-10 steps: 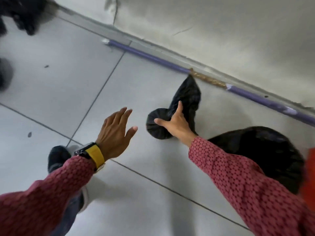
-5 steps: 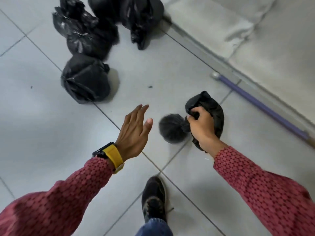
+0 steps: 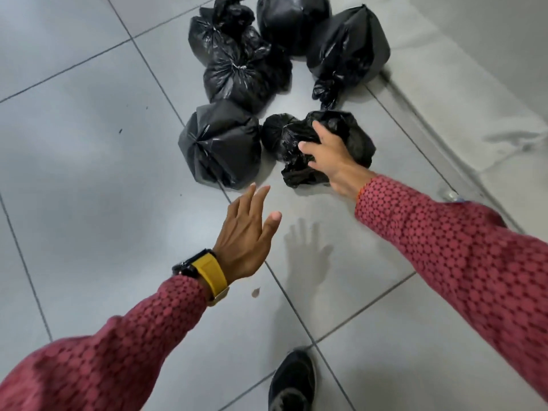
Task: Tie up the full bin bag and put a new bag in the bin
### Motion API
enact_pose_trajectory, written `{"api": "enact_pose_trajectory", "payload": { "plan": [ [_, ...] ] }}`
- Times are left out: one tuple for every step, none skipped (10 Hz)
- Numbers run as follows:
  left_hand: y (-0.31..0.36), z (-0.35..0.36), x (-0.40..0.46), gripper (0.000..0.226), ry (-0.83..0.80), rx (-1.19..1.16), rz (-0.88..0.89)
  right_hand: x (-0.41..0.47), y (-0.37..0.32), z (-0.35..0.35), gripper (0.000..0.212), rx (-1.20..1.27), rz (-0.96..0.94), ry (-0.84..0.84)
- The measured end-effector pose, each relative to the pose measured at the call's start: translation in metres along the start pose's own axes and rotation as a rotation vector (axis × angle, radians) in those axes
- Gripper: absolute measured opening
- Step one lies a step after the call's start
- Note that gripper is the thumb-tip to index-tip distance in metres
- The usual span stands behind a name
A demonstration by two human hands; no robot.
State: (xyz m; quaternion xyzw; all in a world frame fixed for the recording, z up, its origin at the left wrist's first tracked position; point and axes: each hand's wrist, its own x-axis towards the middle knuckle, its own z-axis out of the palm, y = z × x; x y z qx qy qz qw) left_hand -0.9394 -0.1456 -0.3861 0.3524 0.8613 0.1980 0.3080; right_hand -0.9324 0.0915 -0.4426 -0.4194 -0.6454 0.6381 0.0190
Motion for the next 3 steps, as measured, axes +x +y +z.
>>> {"api": "enact_pose_trajectory", "payload": {
  "plan": [
    [0.017, -0.012, 0.004, 0.064, -0.013, 0.036, 0.049, -0.015, -0.027, -0.019, 0.070, -0.171, -0.087, -0.041],
    [0.053, -0.035, 0.007, 0.064, 0.019, 0.025, 0.102, -0.048, -0.046, -0.047, 0.063, -0.284, -0.203, -0.040],
    [0.102, -0.060, 0.002, 0.064, 0.081, 0.125, 0.165, -0.098, -0.073, -0.084, 0.062, -0.543, -0.364, 0.106]
  ]
}}
